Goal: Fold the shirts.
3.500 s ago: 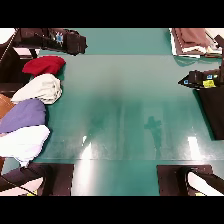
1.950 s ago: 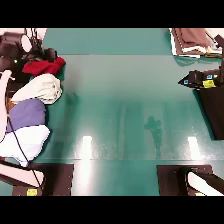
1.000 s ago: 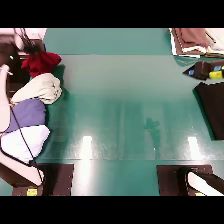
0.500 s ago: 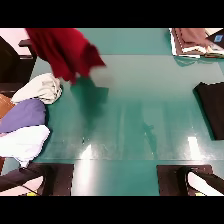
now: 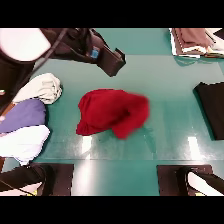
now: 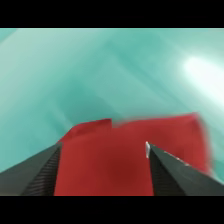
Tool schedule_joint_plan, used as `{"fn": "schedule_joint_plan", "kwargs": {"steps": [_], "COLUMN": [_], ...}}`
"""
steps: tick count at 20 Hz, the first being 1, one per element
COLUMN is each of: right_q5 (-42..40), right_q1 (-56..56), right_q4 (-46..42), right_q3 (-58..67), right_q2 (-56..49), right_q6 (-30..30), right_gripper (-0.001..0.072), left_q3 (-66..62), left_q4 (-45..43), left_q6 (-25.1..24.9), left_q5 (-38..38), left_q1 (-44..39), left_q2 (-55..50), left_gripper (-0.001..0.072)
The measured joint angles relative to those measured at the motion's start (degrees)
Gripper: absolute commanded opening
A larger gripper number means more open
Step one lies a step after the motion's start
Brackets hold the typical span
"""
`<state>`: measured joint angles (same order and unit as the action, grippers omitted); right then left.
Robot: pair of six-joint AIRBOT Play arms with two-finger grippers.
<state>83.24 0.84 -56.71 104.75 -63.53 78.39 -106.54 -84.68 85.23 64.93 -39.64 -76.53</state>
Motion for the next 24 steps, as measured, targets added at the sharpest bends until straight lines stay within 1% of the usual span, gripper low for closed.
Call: {"fn": "schedule_joint_plan", "kwargs": {"steps": [2, 5, 8, 10, 12, 15, 19, 22, 23, 24], "right_q5": [0.52, 0.90, 0.92, 0.94, 0.94, 0.96, 0.96, 0.96, 0.96, 0.98], "right_q1": [-0.02, 0.00, 0.00, 0.00, 0.00, 0.00, 0.00, 0.00, 0.00, 0.00], "right_q4": [0.00, 0.02, 0.00, 0.02, 0.02, 0.02, 0.02, 0.00, 0.02, 0.00], "right_q3": [0.13, 0.17, 0.17, 0.17, 0.17, 0.17, 0.17, 0.17, 0.17, 0.17], "right_q2": [0.00, 0.00, -0.11, -0.13, -0.13, -0.15, -0.13, -0.13, -0.15, -0.15], "right_q6": [-0.02, 0.00, -0.02, 0.00, 0.00, -0.02, 0.00, 0.00, 0.00, 0.00], "right_gripper": [0.0017, 0.0017, 0.0017, 0.0017, 0.0017, 0.0017, 0.0017, 0.0017, 0.0017, 0.0017], "left_q3": [0.50, 4.13, 13.86, 22.14, 29.62, 35.60, 38.38, 39.04, 39.19, 39.23], "left_q4": [-0.33, 0.83, 7.26, 13.14, 17.44, 23.65, 31.12, 33.55, 33.83, 34.38], "left_q6": [0.98, 2.40, 2.49, 0.61, -1.42, -4.46, -7.52, -8.48, -8.63, -8.66], "left_q5": [1.09, 3.98, 4.02, 1.62, -0.87, -2.82, -5.03, -6.43, -6.84, -7.10], "left_q1": [4.70, 16.00, 26.71, 31.04, 33.70, 35.19, 35.50, 33.66, 32.94, 32.37], "left_q2": [-0.55, -0.94, -1.14, -1.40, -3.04, -7.17, -11.89, -13.88, -14.36, -14.64], "left_gripper": [0.0621, 0.0621, 0.0620, 0.0620, 0.0620, 0.0620, 0.0620, 0.0619, 0.0587, 0.0412]}}
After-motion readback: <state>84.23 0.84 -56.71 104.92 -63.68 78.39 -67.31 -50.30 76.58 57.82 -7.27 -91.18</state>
